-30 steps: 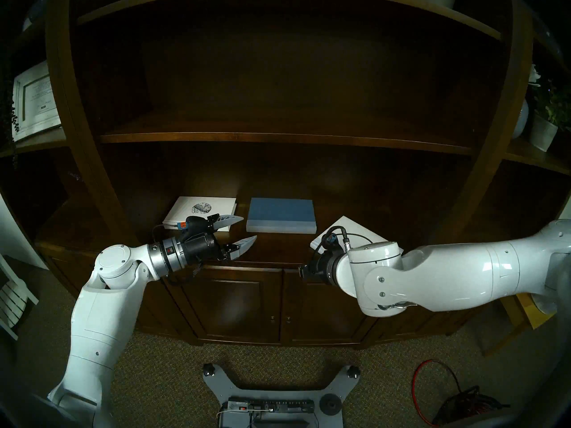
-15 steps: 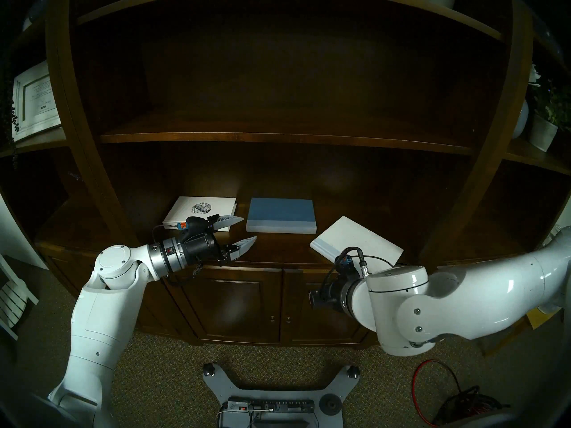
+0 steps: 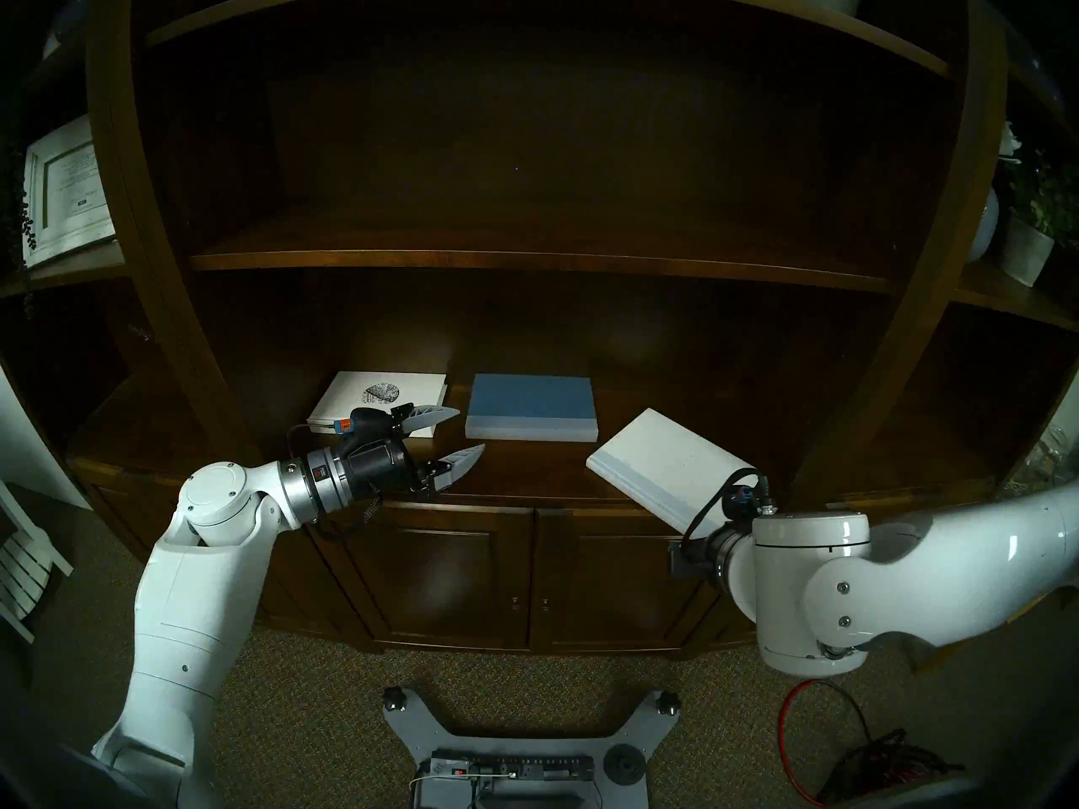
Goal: Close the books and align them horizontally on the shelf
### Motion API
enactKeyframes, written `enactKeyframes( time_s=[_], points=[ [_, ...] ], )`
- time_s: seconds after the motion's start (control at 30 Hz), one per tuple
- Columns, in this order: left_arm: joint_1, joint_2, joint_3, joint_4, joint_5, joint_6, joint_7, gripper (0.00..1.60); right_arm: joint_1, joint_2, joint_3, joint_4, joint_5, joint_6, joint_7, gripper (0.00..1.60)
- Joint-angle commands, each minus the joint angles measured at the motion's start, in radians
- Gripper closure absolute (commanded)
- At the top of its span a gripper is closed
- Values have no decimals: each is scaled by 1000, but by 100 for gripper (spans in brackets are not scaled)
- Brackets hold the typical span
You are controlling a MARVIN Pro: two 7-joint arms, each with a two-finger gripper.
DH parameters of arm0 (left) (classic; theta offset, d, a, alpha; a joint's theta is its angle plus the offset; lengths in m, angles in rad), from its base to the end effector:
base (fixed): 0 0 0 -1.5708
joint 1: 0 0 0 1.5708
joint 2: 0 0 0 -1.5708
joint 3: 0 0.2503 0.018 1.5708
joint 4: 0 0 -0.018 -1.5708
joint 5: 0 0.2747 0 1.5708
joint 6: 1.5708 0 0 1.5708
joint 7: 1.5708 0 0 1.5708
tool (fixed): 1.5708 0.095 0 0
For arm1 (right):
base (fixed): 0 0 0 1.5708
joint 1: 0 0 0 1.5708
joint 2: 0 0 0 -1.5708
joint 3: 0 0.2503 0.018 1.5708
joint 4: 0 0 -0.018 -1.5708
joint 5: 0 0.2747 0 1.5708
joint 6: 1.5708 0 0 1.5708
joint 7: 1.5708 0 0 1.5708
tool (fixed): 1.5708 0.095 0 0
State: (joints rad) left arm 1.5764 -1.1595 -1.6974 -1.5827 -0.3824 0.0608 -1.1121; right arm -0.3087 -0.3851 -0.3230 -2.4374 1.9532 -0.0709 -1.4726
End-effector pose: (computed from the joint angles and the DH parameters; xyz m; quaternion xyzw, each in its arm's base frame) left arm 0.3407 0.0600 -0.2323 0.6275 -0.3455 0.6138 0.3320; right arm 0.2263 0.0016 -0.2008 0.9442 -0.0768 0.3004 0.1111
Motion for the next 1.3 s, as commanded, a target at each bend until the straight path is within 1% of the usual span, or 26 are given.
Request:
enactKeyframes(
  time_s=[0.0,0.17,0.23,0.3,0.33,0.4,0.43,0.57,0.63,0.73,0.83,1.1,1.2,1.27],
  points=[
    [-33,-1,-10,-26,-13,4,1,0,23,71,18,-6,-4,-34,-11,0],
    [-33,-2,-11,-27,-12,6,0,0,22,73,20,-6,11,-37,-11,0],
    [-33,-3,-12,-27,-12,6,-1,0,17,58,17,-6,13,-36,-9,0],
    [-33,-3,-12,-26,-11,5,-2,0,13,30,17,-6,20,-34,3,0],
    [-33,-3,-12,-26,-11,5,-2,0,13,30,17,-6,20,-34,3,0],
    [-33,-4,-13,-26,-10,4,-2,0,11,11,17,-6,24,-35,10,0],
    [-33,-4,-13,-25,-10,4,-2,0,10,-13,18,-6,26,-33,18,0],
    [-33,-5,-14,-25,-9,4,-3,0,12,-36,20,-6,37,-36,25,0],
    [-33,-5,-14,-25,-9,5,-4,0,14,-36,20,-6,40,-37,19,0],
    [-34,-6,-15,-27,-10,7,-4,0,20,-22,16,-6,45,-43,-11,0],
    [-34,-7,-15,-27,-9,9,-4,0,23,-3,15,-6,44,-42,-1,0],
    [-35,-8,-17,-29,-8,15,-5,0,25,41,14,-6,34,-18,83,0],
    [-35,-9,-18,-29,-7,16,-5,0,29,46,21,-6,47,2,137,0],
    [-35,-9,-18,-29,-7,17,-6,0,30,42,22,-3,51,7,150,0]
  ],
)
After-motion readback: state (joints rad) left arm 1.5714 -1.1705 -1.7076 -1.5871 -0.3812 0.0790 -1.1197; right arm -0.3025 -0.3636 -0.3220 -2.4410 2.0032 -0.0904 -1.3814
